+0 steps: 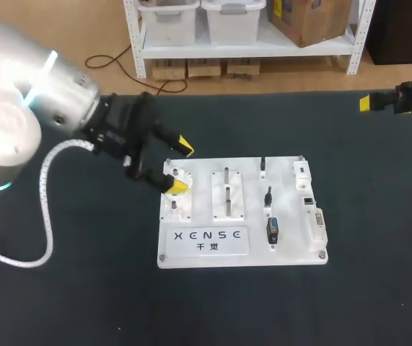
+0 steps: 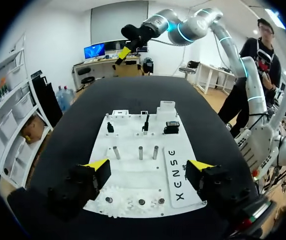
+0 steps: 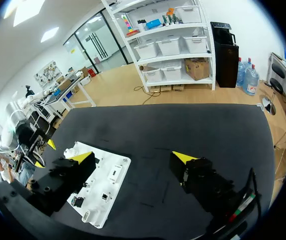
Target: Insert the Ethernet cable into its matching sockets.
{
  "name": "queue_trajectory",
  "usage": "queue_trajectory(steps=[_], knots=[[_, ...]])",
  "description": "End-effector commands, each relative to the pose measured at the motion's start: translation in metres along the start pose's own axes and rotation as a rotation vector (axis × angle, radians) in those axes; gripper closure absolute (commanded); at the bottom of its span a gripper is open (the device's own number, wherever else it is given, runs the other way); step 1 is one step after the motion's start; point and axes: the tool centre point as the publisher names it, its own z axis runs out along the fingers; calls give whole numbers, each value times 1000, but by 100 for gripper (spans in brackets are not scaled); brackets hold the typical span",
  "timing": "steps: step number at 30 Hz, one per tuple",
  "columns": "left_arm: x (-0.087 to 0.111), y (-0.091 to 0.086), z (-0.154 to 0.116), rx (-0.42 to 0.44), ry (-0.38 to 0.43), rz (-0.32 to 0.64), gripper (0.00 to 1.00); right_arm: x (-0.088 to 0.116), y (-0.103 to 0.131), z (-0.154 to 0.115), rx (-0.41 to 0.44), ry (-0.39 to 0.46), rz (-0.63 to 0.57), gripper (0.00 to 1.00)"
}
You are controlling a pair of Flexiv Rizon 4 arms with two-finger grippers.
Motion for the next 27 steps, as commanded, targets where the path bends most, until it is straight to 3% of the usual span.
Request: queue_trajectory(steps=[1, 15, 27], knots=[[5, -7, 8, -51, 8, -15, 0, 0, 0, 0, 0, 0, 0, 0], [16, -9, 32, -74, 3, -70, 0, 0, 0, 0, 0, 0, 0, 0], [14, -9, 35, -81, 14, -86, 0, 0, 0, 0, 0, 0, 0, 0]])
